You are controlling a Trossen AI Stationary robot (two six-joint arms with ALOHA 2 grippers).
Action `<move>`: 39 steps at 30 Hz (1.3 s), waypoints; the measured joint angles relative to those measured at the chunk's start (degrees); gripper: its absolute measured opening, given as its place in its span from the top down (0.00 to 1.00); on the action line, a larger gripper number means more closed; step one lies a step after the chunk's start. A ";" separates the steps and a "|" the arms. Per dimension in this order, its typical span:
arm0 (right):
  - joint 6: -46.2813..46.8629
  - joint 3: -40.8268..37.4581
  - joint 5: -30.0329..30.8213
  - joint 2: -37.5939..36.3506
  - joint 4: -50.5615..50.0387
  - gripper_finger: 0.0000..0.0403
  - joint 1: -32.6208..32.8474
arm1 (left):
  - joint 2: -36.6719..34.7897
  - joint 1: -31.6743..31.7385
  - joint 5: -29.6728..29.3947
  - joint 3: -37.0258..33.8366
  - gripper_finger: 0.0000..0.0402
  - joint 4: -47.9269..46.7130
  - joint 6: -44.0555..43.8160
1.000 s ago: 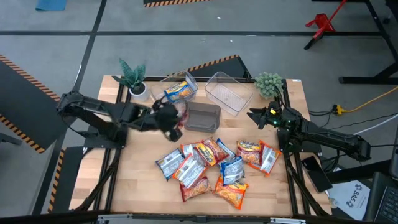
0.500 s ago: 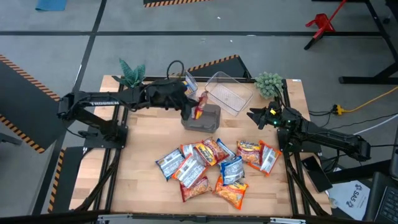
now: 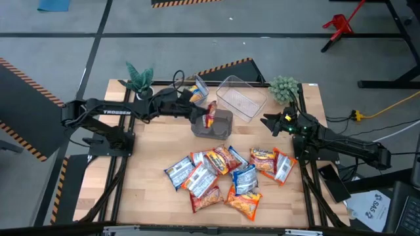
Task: Sort Maruchan noodles
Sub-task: Put the red noodle pack into the gray bin
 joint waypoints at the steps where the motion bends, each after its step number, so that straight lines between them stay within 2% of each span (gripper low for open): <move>1: 0.00 0.00 0.00 0.02 0.00 0.36 0.00 | 0.00 0.00 -0.05 -0.60 1.00 0.40 -0.37; 12: 0.00 0.00 2.23 0.00 0.37 0.36 0.00 | 4.01 -2.33 0.06 -1.36 1.00 10.65 -5.09; 18: 0.00 0.00 2.25 -0.01 0.37 0.36 0.00 | 7.37 -3.39 0.20 -1.34 1.00 11.31 -6.15; 31: 0.00 0.00 2.19 0.00 0.39 0.36 0.00 | 16.25 -3.15 -0.01 -1.34 1.00 21.29 -9.76; 39: 0.00 0.00 2.16 0.01 0.39 0.36 0.00 | 19.24 -3.15 -0.14 -1.34 1.00 22.70 -11.64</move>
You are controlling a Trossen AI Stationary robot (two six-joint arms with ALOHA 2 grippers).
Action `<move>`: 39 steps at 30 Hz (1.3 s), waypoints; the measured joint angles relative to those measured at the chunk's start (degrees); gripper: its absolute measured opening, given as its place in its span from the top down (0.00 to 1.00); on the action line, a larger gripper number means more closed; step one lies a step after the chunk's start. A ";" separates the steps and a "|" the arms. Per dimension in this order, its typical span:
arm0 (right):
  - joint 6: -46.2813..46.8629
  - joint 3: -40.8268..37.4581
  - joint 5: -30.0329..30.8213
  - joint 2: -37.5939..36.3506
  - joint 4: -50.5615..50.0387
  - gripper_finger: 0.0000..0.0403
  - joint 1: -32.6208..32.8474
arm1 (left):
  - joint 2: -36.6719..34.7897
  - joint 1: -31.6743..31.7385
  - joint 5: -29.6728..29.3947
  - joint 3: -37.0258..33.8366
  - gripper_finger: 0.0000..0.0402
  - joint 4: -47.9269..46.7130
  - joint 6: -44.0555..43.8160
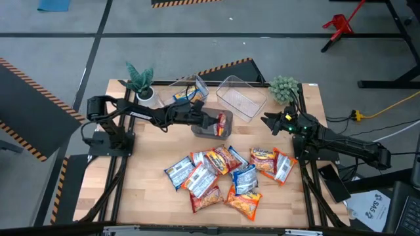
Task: Sort Maruchan noodles
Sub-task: Put the red noodle pack into the gray bin
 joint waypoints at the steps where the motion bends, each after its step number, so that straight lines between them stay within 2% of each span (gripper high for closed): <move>1: 0.00 0.00 0.00 -0.01 0.00 0.36 0.00 | 0.32 0.00 0.08 0.00 1.00 0.35 -0.33; 11: -1.46 0.00 0.22 -0.02 0.04 0.36 0.00 | 0.41 0.00 -0.01 0.06 1.00 3.57 -1.46; 39: -1.53 0.00 0.28 -0.02 0.07 0.36 0.00 | 2.19 0.11 -1.22 0.42 1.00 2.77 -1.95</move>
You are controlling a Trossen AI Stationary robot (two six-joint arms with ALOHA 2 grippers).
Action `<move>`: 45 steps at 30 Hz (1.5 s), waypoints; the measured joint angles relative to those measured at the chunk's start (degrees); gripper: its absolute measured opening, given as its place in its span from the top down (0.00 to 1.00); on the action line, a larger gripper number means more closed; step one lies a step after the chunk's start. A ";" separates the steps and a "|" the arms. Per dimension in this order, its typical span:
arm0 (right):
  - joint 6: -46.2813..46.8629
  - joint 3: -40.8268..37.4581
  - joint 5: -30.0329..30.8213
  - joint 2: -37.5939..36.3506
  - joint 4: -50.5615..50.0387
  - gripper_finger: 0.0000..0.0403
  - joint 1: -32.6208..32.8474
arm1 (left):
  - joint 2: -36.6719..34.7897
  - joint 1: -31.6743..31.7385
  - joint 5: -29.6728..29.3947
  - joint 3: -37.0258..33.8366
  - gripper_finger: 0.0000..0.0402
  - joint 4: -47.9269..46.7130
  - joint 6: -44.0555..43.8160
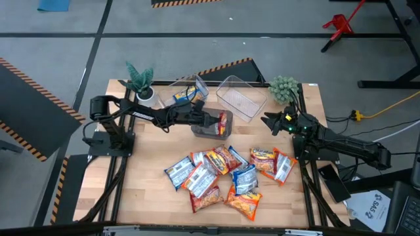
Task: Sort Maruchan noodles
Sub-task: Put the red noodle pack into the gray bin
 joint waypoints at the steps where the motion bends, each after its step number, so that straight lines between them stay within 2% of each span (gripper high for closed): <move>1: -0.02 0.00 -0.02 0.00 0.00 0.36 0.00 | 0.48 0.00 0.36 0.37 1.00 -0.13 0.00; 6: 0.02 0.00 -0.02 0.01 0.00 0.36 0.00 | 1.65 0.00 1.23 2.68 1.00 0.06 0.09; 18: -0.01 0.00 -0.03 0.02 0.00 0.36 0.00 | 1.69 0.00 1.14 3.01 1.00 -2.55 -1.15; 26: -0.09 0.00 -0.04 0.01 0.00 0.36 0.00 | 1.69 0.00 -0.92 3.01 1.00 -4.46 -1.31; 30: -0.09 0.00 -0.07 0.02 0.00 0.36 0.00 | 1.69 0.01 -1.64 3.01 0.93 -4.43 -0.96; 37: -0.11 0.00 -0.07 0.00 -0.02 0.36 0.00 | 1.68 0.38 -1.63 3.01 0.76 -4.28 0.40; 41: -0.11 0.00 -0.07 0.02 -0.02 0.36 0.00 | 1.56 1.64 1.77 3.01 0.71 -2.62 -2.63; 45: -0.11 -0.02 -0.09 0.02 0.31 0.36 0.00 | 1.56 2.56 6.54 3.01 0.71 4.29 -4.09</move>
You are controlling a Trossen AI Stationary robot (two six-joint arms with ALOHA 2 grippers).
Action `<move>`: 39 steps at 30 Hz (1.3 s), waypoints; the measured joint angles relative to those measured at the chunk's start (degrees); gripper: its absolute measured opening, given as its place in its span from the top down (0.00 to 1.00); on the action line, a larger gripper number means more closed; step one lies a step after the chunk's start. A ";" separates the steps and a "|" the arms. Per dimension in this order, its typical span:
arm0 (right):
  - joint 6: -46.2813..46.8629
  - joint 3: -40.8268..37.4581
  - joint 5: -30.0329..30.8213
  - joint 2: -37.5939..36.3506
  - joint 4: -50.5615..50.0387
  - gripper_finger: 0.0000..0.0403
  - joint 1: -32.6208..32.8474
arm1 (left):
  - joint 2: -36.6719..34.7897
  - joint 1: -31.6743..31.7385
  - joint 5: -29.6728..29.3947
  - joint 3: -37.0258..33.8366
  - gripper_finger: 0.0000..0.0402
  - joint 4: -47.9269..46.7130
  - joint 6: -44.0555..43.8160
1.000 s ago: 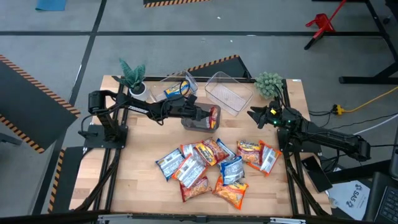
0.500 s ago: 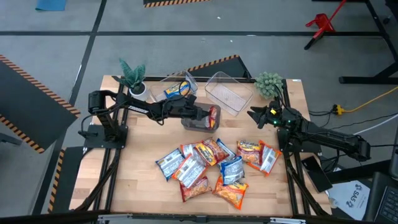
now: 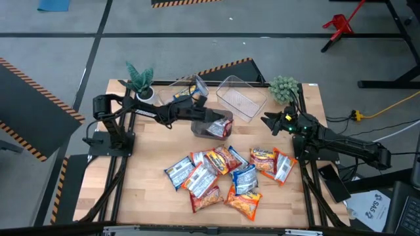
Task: Sort Maruchan noodles
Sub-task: Put the red noodle pack into the gray bin
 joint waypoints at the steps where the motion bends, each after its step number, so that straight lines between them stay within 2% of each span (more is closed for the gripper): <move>1: -0.04 -0.02 -0.14 -0.01 0.49 0.36 0.00 | 0.00 0.16 0.93 0.00 0.71 2.53 -0.72; 6: -5.64 0.84 -5.42 0.01 7.23 0.36 0.01 | -1.28 0.58 2.87 0.00 0.71 14.90 -4.20; 11: -14.69 5.58 -5.97 2.71 8.02 0.36 0.01 | -6.51 0.56 2.25 0.02 0.71 17.35 -2.15; 14: -21.28 9.35 -6.14 6.52 8.40 0.36 0.02 | -10.48 0.56 -0.49 0.02 0.71 18.10 0.74; 18: -27.16 14.89 -8.50 15.26 7.97 0.36 0.02 | -15.98 0.56 -5.14 0.04 0.71 18.44 5.34; 24: -31.17 24.27 -18.64 31.98 8.21 0.36 0.05 | -22.09 0.03 -12.28 0.04 0.71 18.37 14.74; 28: -35.92 30.17 -24.55 43.05 7.76 0.36 0.07 | -24.63 -0.09 -12.60 0.06 0.71 17.67 16.16; 32: -45.04 36.28 -30.23 52.79 5.34 0.36 0.82 | -25.43 -0.09 -11.53 0.07 0.71 17.28 16.07; 36: -57.20 44.84 -30.46 60.20 -2.98 0.36 4.76 | -25.84 -0.09 -8.74 0.07 0.71 17.39 12.17; 39: -66.33 51.93 -25.39 65.26 -10.83 0.36 8.95 | -26.23 -0.09 -6.66 0.05 0.71 17.24 11.69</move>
